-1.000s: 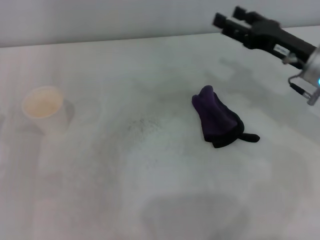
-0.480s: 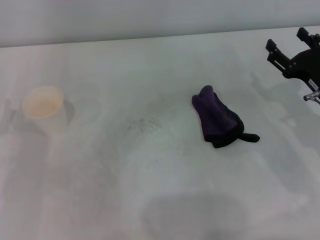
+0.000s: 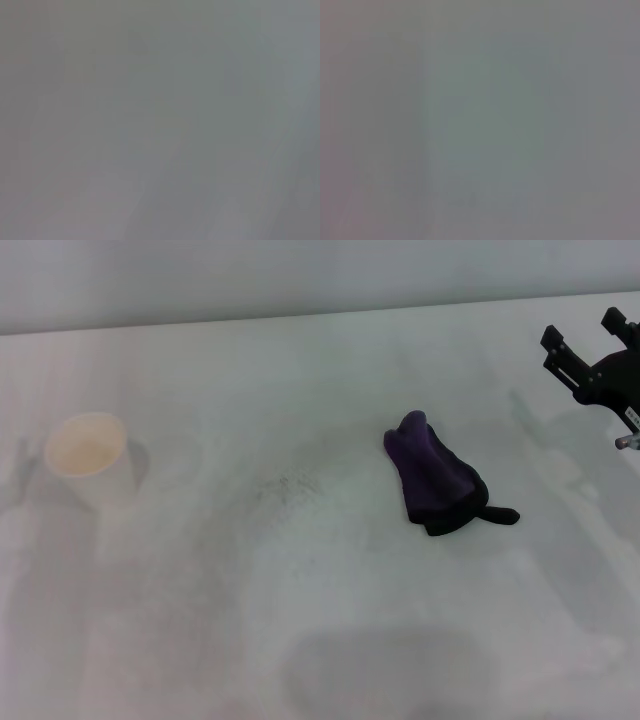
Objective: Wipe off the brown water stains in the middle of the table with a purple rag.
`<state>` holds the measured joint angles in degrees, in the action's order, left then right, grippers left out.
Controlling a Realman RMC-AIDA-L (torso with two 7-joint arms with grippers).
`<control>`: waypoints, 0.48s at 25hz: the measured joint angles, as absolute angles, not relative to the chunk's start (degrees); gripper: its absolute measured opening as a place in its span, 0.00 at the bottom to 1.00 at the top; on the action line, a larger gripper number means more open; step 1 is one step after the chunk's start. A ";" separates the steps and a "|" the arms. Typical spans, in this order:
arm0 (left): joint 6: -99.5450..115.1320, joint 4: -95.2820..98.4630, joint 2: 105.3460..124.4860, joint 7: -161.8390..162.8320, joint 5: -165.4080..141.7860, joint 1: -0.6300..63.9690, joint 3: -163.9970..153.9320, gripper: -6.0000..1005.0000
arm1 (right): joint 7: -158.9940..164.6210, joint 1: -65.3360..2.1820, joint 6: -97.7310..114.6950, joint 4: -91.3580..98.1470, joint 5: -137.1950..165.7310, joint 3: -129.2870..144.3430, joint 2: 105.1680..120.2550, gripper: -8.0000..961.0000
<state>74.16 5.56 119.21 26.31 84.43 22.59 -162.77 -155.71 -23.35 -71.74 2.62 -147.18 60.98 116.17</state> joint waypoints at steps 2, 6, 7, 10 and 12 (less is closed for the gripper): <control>73.78 5.99 119.27 26.33 84.43 22.59 -162.78 0.88 | -155.35 -23.27 -71.78 2.08 -147.21 60.94 116.18 0.91; 73.64 6.32 119.28 26.33 84.43 22.59 -162.77 0.88 | -155.09 -23.20 -71.87 1.69 -147.33 60.93 116.20 0.91; 73.61 6.39 119.30 26.31 84.43 22.58 -162.77 0.88 | -154.98 -23.13 -71.89 1.61 -147.36 60.92 116.19 0.91; 73.59 7.02 119.40 26.30 84.45 22.52 -162.74 0.88 | -154.79 -23.06 -71.90 1.13 -147.41 60.91 116.20 0.91; 73.28 7.75 119.40 26.30 84.50 22.43 -162.62 0.88 | -154.70 -23.05 -71.90 0.91 -147.45 60.90 116.20 0.91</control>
